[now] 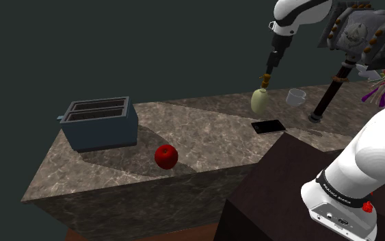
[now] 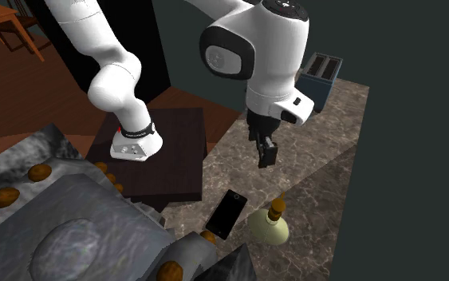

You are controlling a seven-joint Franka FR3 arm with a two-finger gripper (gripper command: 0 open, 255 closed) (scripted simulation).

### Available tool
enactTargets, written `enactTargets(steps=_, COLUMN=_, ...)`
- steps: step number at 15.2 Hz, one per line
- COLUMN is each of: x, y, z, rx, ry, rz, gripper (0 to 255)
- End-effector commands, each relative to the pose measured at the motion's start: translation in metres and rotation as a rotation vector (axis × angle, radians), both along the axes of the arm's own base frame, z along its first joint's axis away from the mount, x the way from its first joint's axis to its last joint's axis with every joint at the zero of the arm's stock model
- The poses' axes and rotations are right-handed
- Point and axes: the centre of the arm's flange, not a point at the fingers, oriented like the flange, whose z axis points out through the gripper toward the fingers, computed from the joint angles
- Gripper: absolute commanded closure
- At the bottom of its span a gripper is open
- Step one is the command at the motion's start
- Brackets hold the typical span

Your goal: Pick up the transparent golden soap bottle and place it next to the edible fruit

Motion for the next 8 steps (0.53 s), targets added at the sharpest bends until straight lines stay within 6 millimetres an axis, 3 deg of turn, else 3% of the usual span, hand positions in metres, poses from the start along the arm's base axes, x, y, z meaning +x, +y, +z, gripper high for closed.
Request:
enactTargets(steps=1, x=0.008, y=-0.02, z=-0.016, rx=-0.003, ry=0.0, rz=0.004, gripper=0)
enactTargets(steps=8, x=0.042, y=-0.091, z=-0.064, rx=-0.009, ry=-0.001, rz=0.012, gripper=0)
